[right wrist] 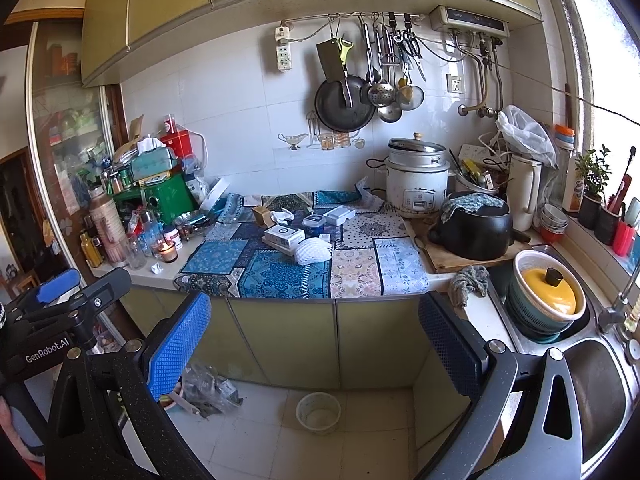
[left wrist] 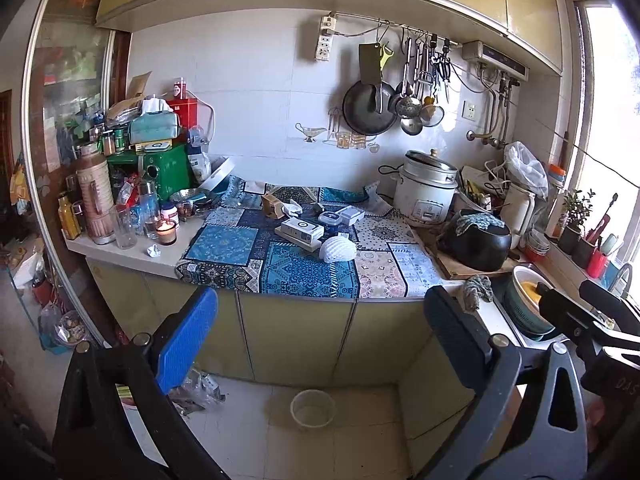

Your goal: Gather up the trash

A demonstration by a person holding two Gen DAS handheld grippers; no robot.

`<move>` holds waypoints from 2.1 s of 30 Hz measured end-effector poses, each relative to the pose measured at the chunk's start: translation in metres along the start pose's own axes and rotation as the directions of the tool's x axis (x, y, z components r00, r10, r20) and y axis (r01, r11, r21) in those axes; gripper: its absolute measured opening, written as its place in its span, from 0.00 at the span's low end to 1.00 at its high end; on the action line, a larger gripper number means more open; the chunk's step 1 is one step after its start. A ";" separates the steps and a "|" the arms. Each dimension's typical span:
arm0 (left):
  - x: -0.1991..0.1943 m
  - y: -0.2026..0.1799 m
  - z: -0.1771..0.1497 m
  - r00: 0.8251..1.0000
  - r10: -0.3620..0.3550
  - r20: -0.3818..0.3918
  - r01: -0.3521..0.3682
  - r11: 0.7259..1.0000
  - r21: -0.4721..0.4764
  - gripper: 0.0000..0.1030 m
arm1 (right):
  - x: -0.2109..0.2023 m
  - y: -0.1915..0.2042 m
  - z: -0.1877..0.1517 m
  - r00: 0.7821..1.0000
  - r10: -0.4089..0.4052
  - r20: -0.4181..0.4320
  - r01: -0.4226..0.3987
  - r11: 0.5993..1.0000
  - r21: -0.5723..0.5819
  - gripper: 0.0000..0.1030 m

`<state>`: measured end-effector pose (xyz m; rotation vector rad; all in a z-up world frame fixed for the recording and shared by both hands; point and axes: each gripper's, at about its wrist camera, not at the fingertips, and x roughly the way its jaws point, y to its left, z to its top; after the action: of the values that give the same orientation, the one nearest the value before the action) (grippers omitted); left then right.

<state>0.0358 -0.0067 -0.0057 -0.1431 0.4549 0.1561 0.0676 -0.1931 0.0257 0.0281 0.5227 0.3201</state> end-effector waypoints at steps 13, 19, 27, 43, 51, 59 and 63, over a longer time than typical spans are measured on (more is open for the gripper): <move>0.124 0.024 0.026 0.995 0.069 -0.072 -0.074 0.995 -0.064 1.00 | 0.083 -0.033 0.011 0.995 -0.053 -0.088 0.054 0.998 0.010 1.00; 0.203 0.054 0.051 0.994 0.059 -0.097 -0.067 0.995 -0.072 1.00 | 0.150 -0.031 0.028 0.989 -0.068 -0.128 0.072 0.997 0.031 1.00; 0.309 0.095 0.104 0.990 0.029 -0.140 -0.035 0.999 -0.041 1.00 | 0.261 -0.008 0.057 0.969 -0.091 -0.232 0.105 0.993 0.049 1.00; 0.463 0.130 0.114 0.950 0.059 -0.306 -0.075 0.996 -0.042 1.00 | 0.483 -0.005 0.034 0.816 0.033 -0.578 0.061 0.988 0.144 1.00; 0.518 0.110 0.122 0.930 0.123 -0.347 -0.147 0.988 -0.042 0.96 | 0.553 -0.007 0.027 0.734 0.099 -0.672 -0.030 0.993 0.114 0.97; 0.596 0.075 0.129 0.887 0.104 -0.450 -0.171 0.979 -0.111 0.89 | 0.566 -0.028 0.040 0.683 0.251 -0.686 -0.211 0.967 0.143 0.66; 0.637 0.061 0.130 0.847 0.147 -0.511 -0.253 0.957 -0.144 0.89 | 0.564 -0.048 0.058 0.705 0.263 -0.659 -0.268 0.959 0.095 0.58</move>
<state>0.6453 0.1504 -0.1813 -0.3449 0.9734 0.3794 0.5723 -0.0624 -0.2036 -0.0221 1.2484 0.6267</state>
